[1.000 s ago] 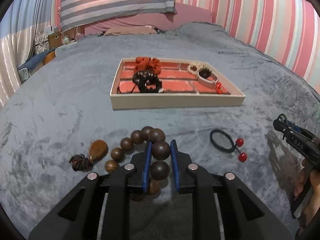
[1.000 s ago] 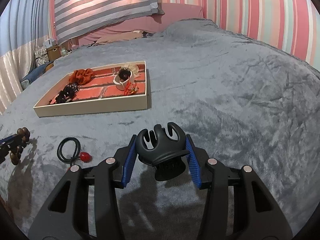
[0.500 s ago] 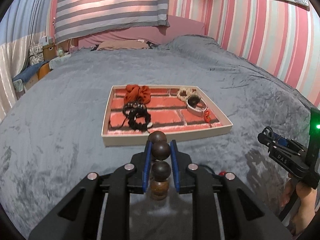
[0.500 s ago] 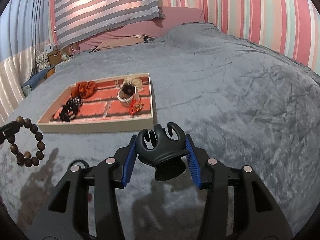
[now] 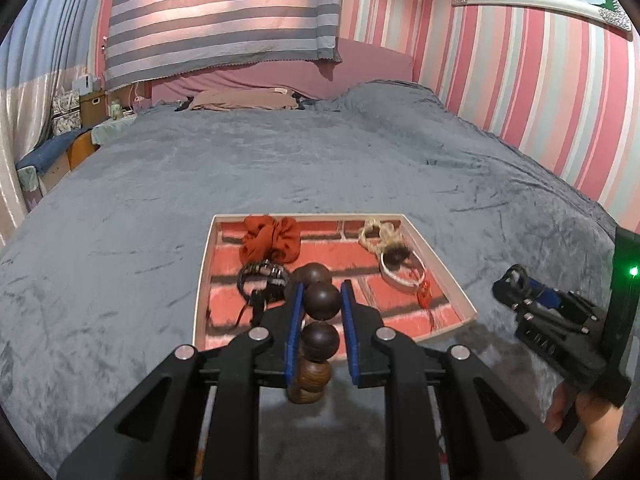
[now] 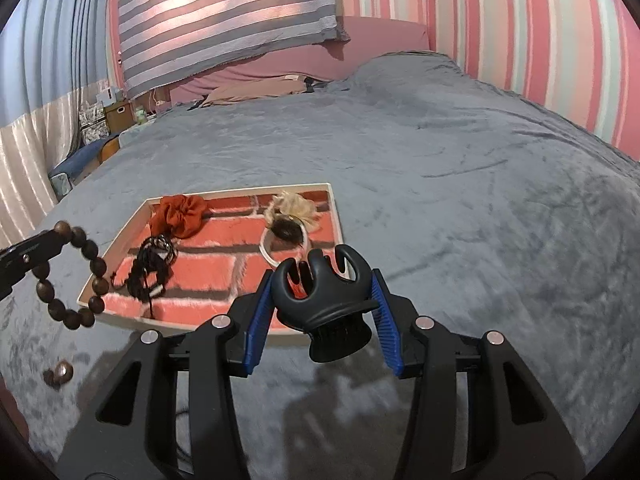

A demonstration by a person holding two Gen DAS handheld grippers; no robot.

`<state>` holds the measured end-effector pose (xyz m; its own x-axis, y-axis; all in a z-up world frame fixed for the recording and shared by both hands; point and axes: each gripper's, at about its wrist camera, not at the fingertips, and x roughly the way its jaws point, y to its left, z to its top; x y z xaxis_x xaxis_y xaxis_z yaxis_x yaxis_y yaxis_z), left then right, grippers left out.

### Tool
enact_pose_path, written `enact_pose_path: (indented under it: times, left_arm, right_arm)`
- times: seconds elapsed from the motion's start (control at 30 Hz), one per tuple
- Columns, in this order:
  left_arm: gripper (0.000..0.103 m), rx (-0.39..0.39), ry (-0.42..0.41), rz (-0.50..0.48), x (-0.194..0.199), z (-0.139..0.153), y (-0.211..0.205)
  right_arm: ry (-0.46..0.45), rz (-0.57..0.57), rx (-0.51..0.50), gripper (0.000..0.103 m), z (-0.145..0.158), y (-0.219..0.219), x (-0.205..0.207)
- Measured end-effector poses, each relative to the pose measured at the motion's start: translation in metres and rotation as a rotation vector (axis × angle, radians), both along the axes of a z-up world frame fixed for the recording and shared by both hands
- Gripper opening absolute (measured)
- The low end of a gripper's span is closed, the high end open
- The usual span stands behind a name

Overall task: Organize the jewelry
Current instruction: 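Carry the claw clip and bead bracelet into the tray and open both tools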

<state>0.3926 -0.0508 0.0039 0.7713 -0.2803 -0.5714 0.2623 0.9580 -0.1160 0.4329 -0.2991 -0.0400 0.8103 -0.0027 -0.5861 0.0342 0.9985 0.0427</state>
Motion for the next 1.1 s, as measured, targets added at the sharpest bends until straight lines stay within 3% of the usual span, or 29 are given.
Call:
enact_pose_path:
  times: [0.17,0.47,0.7,1.1]
  left_arm:
    - [0.019,0.065,-0.004,0.011,0.036,-0.004,-0.01]
    - [0.019,0.114,0.082,0.046,0.092,-0.05,-0.01]
    - [0.019,0.146,0.102,0.077,0.108,-0.07,-0.008]
    - [0.02,0.185,0.198,0.153,0.123,-0.109,0.014]
  right_arm:
    - [0.02,0.027,-0.043,0.047,-0.004,0.018,0.035]
    - [0.096,0.04,-0.057,0.047,-0.036,0.033,0.076]
    - [0.161,0.008,-0.039,0.047,-0.067,0.025,0.097]
    - [0.169,0.024,-0.042,0.048,-0.077,0.021,0.1]
